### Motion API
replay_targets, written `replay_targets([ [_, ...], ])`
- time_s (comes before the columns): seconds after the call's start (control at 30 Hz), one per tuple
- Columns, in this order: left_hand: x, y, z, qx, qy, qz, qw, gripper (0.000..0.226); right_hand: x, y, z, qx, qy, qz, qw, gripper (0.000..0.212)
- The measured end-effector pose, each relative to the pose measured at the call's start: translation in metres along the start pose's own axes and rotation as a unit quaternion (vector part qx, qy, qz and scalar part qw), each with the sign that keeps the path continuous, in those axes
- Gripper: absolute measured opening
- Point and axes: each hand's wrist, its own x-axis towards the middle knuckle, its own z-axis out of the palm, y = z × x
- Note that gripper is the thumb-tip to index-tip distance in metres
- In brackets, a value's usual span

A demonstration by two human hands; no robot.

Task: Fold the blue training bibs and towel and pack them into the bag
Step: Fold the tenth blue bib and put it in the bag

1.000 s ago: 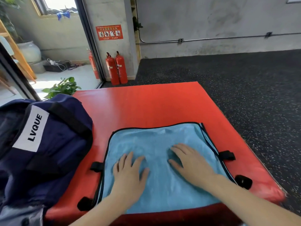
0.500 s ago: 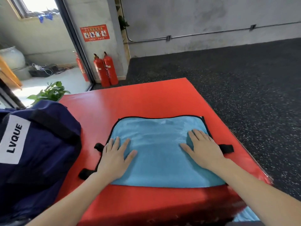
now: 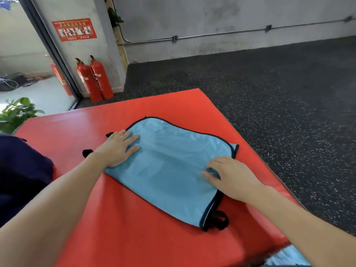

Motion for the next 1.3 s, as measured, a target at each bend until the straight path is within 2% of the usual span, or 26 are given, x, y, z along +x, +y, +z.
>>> replay_targets([
  [0.07, -0.001, 0.025, -0.007, -0.01, 0.045, -0.013, 0.999, 0.078, 0.005, 0.005, 0.001, 0.016, -0.004, -0.009, 1.0, 0.049],
  [0.13, -0.016, 0.074, -0.018, -0.104, 0.092, -0.013, 0.99, 0.084, 0.013, 0.017, 0.002, 0.021, 0.01, -0.016, 1.0, 0.047],
  [0.2, -0.041, 0.135, -0.025, -0.202, 0.106, 0.02, 0.973, 0.084, 0.02, 0.033, 0.001, 0.019, 0.027, -0.006, 0.999, 0.044],
  [0.3, -0.086, 0.232, -0.037, -0.247, 0.021, 0.057, 0.967, 0.082, 0.023, 0.053, -0.001, 0.048, 0.014, 0.019, 0.999, 0.042],
  [0.37, -0.108, 0.275, -0.038, -0.253, -0.044, 0.027, 0.966, 0.084, 0.02, 0.058, -0.001, 0.068, 0.007, 0.021, 0.997, 0.039],
  [0.43, -0.12, 0.293, -0.035, -0.217, -0.075, 0.006, 0.973, 0.086, 0.015, 0.059, -0.002, 0.067, 0.004, 0.025, 0.997, 0.043],
  [0.63, -0.149, 0.268, -0.03, -0.146, -0.097, 0.051, 0.983, 0.073, -0.014, 0.05, -0.005, 0.023, -0.022, 0.038, 0.999, 0.049],
  [0.8, -0.192, 0.217, -0.025, -0.085, -0.096, 0.102, 0.987, 0.072, -0.04, 0.027, -0.01, 0.014, -0.024, 0.006, 1.0, 0.043],
  [0.9, -0.222, 0.184, -0.025, -0.038, -0.089, 0.098, 0.99, 0.071, -0.057, 0.009, -0.009, 0.03, -0.02, -0.032, 0.999, 0.042],
  [1.03, -0.26, 0.149, -0.023, -0.001, -0.082, 0.061, 0.995, 0.08, -0.078, -0.014, -0.009, 0.07, -0.03, -0.089, 0.993, 0.036],
  [1.17, -0.297, 0.13, -0.013, -0.054, -0.053, -0.016, 0.997, 0.093, -0.094, -0.026, -0.001, 0.101, -0.031, -0.114, 0.988, 0.037],
  [1.3, -0.322, 0.137, -0.003, -0.2, 0.053, -0.106, 0.973, 0.091, -0.11, -0.033, -0.002, 0.112, -0.025, -0.133, 0.984, 0.036],
])
